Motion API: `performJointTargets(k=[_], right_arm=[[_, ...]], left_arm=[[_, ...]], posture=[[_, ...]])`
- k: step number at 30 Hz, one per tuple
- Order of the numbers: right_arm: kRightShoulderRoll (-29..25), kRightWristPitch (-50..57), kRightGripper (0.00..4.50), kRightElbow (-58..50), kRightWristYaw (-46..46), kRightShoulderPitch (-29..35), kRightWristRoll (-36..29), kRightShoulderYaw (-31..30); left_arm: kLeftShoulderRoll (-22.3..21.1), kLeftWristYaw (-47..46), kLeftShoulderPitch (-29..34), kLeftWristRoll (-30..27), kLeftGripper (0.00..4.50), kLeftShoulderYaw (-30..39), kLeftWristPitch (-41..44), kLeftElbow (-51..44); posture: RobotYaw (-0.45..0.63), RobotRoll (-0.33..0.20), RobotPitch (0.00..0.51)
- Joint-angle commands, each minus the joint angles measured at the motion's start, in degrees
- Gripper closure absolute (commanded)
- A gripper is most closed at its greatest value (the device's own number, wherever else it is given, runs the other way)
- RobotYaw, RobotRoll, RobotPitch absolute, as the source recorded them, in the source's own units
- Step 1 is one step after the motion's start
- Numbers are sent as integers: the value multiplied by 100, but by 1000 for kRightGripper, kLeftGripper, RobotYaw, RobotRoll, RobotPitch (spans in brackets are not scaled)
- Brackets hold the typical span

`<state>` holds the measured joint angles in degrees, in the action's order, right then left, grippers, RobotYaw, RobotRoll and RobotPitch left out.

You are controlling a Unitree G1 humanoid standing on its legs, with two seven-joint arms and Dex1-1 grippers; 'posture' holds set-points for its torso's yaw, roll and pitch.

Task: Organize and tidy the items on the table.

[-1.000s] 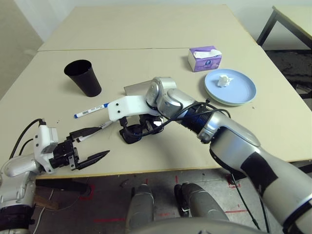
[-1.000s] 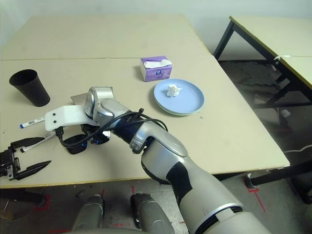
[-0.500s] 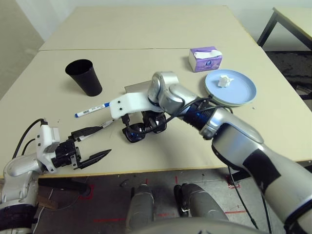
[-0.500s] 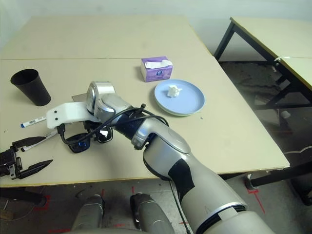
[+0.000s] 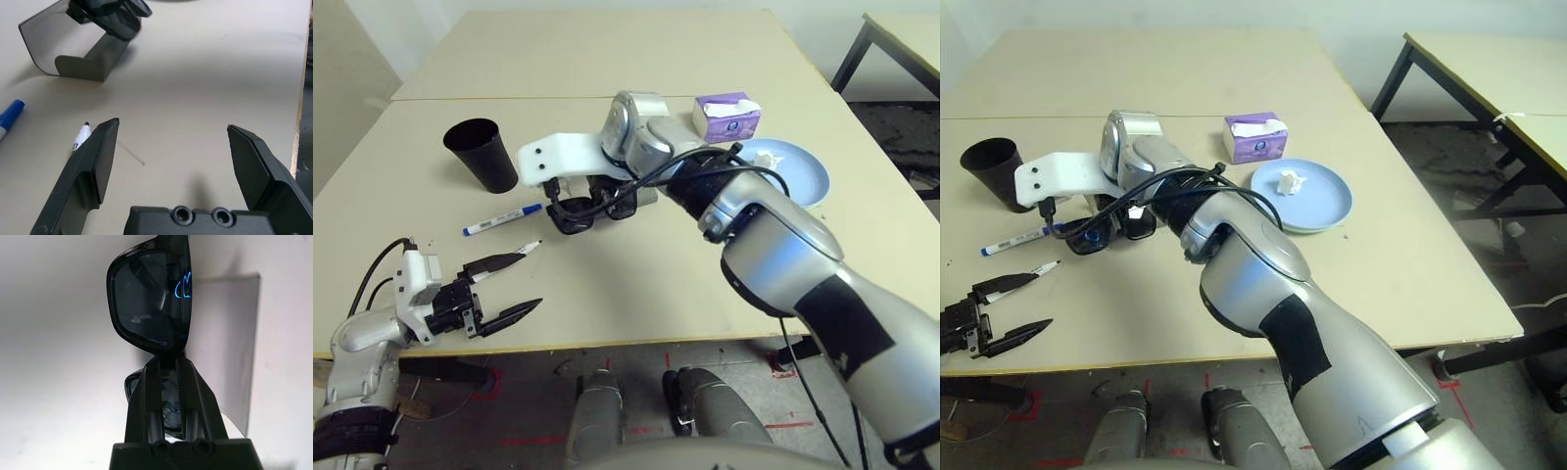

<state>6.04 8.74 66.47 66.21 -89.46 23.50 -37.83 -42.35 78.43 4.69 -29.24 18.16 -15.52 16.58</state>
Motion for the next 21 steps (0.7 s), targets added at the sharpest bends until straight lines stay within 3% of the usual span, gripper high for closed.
performJointTargets(k=[1,9,21], right_arm=[[166,-282,4359,351,-489,-230,68,218],[316,-527,4361,757,-1305,-403,59,520],[361,-531,4361,897,-1243,-211,231,560]], left_arm=[[7,-9,129,13,0,19,-6,-113],[-15,-213,271,-127,0,212,149,-276],[92,-797,675,-329,0,691,490,-890]], posture=[[65,0,154],[79,0,160],[118,0,169]])
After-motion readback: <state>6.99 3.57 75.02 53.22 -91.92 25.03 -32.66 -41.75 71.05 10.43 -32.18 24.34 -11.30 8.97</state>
